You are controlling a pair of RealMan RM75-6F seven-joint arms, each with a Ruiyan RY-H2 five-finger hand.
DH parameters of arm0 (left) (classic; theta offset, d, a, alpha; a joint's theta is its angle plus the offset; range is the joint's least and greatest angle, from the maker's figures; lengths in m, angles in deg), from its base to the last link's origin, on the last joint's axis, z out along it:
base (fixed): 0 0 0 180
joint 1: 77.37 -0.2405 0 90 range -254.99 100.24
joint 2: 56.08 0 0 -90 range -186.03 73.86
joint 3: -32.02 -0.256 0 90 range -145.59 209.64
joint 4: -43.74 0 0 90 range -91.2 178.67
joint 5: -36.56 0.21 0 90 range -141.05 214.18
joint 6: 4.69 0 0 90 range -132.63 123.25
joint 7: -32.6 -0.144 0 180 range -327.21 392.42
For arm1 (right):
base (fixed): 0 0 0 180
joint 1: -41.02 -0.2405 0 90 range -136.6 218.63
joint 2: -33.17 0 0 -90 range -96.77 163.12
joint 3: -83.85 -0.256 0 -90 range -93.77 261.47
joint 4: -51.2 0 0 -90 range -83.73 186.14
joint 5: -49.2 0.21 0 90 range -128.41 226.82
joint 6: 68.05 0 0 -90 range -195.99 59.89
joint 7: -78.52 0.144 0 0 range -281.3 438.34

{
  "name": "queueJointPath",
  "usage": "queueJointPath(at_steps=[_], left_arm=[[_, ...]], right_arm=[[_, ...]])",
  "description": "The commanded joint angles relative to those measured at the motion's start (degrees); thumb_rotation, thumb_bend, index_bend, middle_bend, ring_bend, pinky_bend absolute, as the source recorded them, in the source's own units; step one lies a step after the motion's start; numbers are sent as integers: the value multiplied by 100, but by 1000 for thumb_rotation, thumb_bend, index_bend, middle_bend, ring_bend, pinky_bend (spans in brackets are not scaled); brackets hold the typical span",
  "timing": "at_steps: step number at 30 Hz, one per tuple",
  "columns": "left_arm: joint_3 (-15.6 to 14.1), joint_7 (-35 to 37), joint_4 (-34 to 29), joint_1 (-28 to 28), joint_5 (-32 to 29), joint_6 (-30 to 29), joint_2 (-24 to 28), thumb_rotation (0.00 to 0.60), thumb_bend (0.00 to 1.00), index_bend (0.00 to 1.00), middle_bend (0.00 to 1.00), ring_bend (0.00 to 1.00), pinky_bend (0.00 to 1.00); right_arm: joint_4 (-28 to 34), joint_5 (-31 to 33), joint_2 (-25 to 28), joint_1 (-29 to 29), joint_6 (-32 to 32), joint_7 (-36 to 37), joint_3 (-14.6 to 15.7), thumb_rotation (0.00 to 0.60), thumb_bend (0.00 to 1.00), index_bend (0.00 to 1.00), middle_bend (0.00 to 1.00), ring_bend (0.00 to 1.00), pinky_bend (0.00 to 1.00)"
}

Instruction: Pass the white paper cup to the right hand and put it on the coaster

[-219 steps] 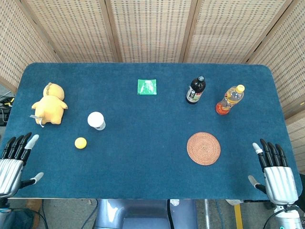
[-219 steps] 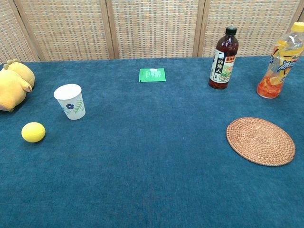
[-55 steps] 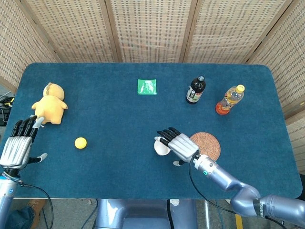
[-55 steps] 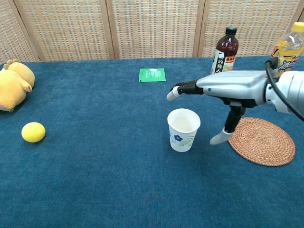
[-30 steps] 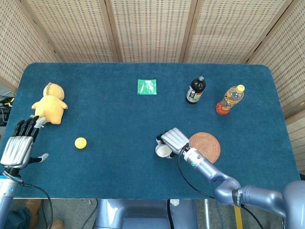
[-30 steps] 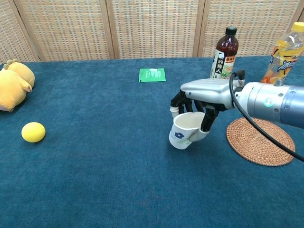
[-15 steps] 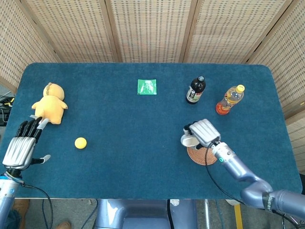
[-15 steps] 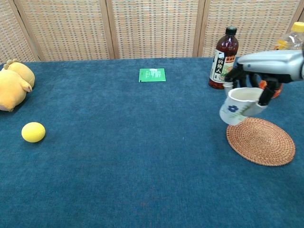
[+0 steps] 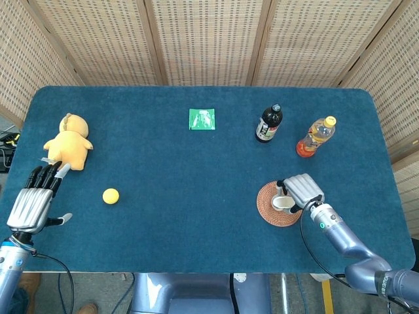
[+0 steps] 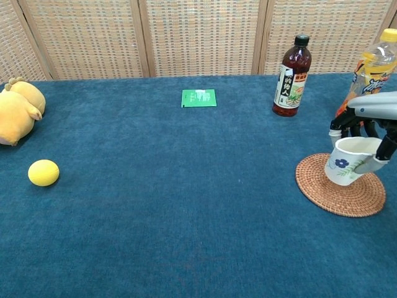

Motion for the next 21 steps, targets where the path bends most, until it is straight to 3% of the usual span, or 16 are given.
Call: queueJointPath(at_steps=[1,4,10,18,21], left_arm=[[7,-6,1,4,-9,18,-3,600,0,0,0,0,0],[7,24,-11,13,-1,63,4,600,0,0,0,0,0],[8,75,-14,16,29,108,25,600,0,0,0,0,0],[26,152,-28,-2,46,116,66,600,0,0,0,0,0],[31,192,-34,-21,65,96,87,600,0,0,0,0,0]], right_arm=[[-9,-13,-14,-11,14,22,-1,600,201,465,479,461,532],[-41,-23,-42,-35,41,28,0,600,185,391,428,411,516],[-89,122,-89,-95,162,-25,4,600,50,167,173,128,224],[275,204,134,-47,-63,-315,26,600,35,142,123,83,168],[646,175,368,53,-306,-462,50,600,27,118,90,45,85]])
